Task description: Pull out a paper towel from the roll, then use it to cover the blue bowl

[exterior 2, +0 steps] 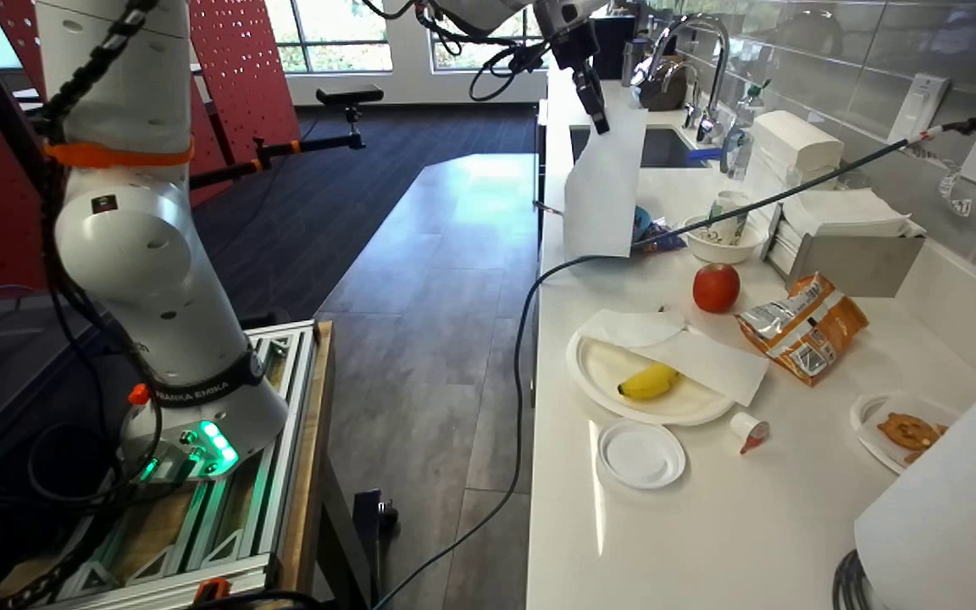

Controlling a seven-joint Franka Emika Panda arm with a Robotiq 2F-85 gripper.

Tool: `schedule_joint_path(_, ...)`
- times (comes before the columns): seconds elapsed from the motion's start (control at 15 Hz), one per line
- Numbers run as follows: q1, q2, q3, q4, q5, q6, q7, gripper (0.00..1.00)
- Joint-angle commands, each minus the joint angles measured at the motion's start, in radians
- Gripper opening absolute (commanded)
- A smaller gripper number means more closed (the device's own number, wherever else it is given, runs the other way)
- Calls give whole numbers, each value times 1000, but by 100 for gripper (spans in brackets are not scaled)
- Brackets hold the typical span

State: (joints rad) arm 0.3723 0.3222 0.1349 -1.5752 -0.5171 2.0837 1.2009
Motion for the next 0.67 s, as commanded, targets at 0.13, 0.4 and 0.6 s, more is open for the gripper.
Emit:
schedule_joint_path(0.13, 38, 143, -44, 87, -47, 133, 103, 0)
schedule_joint_path(0.4, 66, 258, -80, 205, -18, 140, 141, 0)
schedule_joint_path(0.6, 83, 332, -93, 292, 20, 111, 144, 0)
